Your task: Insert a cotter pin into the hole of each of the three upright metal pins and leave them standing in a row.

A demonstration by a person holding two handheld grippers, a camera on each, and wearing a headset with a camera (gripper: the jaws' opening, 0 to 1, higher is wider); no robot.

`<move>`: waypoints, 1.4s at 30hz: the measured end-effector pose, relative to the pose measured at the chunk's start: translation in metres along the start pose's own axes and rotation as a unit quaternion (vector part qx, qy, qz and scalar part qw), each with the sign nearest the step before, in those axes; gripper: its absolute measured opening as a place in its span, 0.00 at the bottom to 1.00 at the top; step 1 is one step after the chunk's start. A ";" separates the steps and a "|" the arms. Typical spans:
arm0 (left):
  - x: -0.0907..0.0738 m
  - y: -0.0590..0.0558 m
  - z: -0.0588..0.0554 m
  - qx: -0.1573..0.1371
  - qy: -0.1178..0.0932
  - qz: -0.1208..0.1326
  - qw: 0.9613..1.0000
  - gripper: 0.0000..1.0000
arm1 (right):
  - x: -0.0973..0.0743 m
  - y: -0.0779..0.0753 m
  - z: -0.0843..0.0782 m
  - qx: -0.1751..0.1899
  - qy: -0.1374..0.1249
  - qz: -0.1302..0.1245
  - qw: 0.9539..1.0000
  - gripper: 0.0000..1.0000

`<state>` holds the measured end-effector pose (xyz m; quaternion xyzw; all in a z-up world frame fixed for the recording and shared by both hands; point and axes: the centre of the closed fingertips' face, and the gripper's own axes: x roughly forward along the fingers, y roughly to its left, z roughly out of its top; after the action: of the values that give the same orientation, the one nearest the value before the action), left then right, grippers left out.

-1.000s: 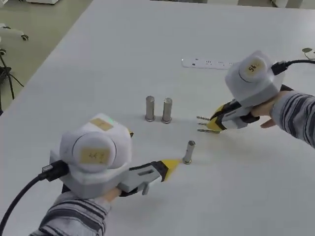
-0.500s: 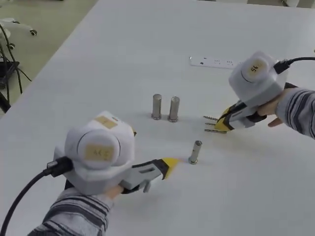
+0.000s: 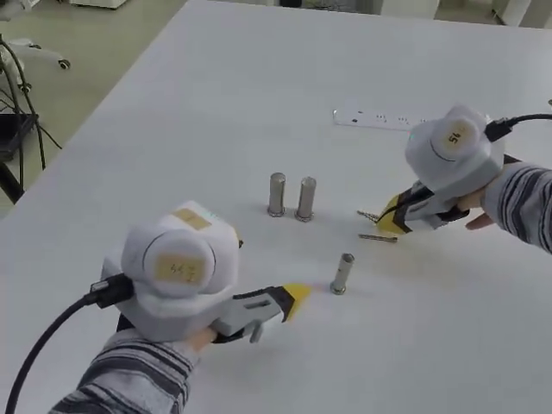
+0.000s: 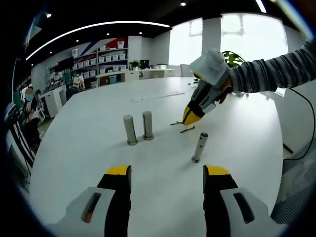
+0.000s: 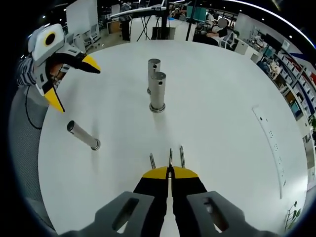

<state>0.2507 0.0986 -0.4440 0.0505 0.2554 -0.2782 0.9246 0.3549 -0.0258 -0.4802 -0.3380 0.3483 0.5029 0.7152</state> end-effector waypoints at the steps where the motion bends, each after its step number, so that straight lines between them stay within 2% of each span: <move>1: 0.000 0.000 0.001 0.001 -0.001 -0.001 1.000 0.56 | -0.003 0.000 0.002 -0.008 -0.004 -0.005 1.000 0.00; 7: -0.001 -0.004 0.008 0.008 -0.004 -0.008 1.000 0.52 | -0.022 0.001 0.020 -0.046 -0.034 -0.028 0.998 0.00; 8: -0.001 -0.005 0.010 0.009 -0.006 -0.010 1.000 0.51 | -0.025 0.002 0.023 -0.064 -0.035 -0.034 0.997 0.00; 15: -0.003 -0.017 0.027 0.013 -0.017 -0.032 0.999 0.48 | -0.047 0.032 0.035 -0.130 -0.037 -0.046 0.990 0.00; 23: -0.007 -0.030 0.041 0.004 -0.031 -0.058 0.998 0.42 | -0.060 0.061 0.045 -0.168 -0.050 -0.046 0.983 0.00; 26: -0.009 -0.034 0.042 -0.011 -0.032 -0.066 0.997 0.40 | -0.063 0.074 0.051 -0.179 -0.058 -0.043 0.981 0.00; 29: -0.011 -0.037 0.046 -0.042 -0.039 -0.078 0.995 0.38 | -0.065 0.086 0.057 -0.196 -0.063 -0.039 0.978 0.00; 31: -0.013 -0.039 0.046 -0.054 -0.035 -0.085 0.994 0.36 | -0.066 0.093 0.061 -0.204 -0.068 -0.037 0.976 0.00; 42: -0.018 -0.052 0.045 -0.090 -0.030 -0.109 0.989 0.21 | -0.070 0.121 0.074 -0.223 -0.090 -0.030 0.970 0.00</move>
<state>0.2303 0.0532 -0.3933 -0.0695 0.2557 -0.3549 0.8966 0.2334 0.0342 -0.3990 -0.4527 0.1511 0.5749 0.6646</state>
